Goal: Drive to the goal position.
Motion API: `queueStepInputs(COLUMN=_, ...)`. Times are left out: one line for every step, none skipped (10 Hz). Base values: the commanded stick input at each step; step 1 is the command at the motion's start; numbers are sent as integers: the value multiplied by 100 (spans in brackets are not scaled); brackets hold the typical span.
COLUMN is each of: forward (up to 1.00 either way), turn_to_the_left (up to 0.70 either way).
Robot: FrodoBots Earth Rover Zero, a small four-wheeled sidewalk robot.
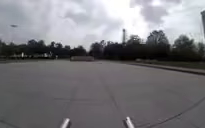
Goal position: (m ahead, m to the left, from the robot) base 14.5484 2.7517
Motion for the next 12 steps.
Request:
queueStepInputs(forward=100, turn_to_the_left=0)
queueStepInputs(forward=100, turn_to_the_left=0)
queueStepInputs(forward=100, turn_to_the_left=0)
queueStepInputs(forward=100, turn_to_the_left=0)
queueStepInputs(forward=100, turn_to_the_left=0)
queueStepInputs(forward=100, turn_to_the_left=0)
queueStepInputs(forward=100, turn_to_the_left=0)
queueStepInputs(forward=100, turn_to_the_left=0)
queueStepInputs(forward=100, turn_to_the_left=0)
queueStepInputs(forward=100, turn_to_the_left=0)
queueStepInputs(forward=100, turn_to_the_left=0)
queueStepInputs(forward=100, turn_to_the_left=0)
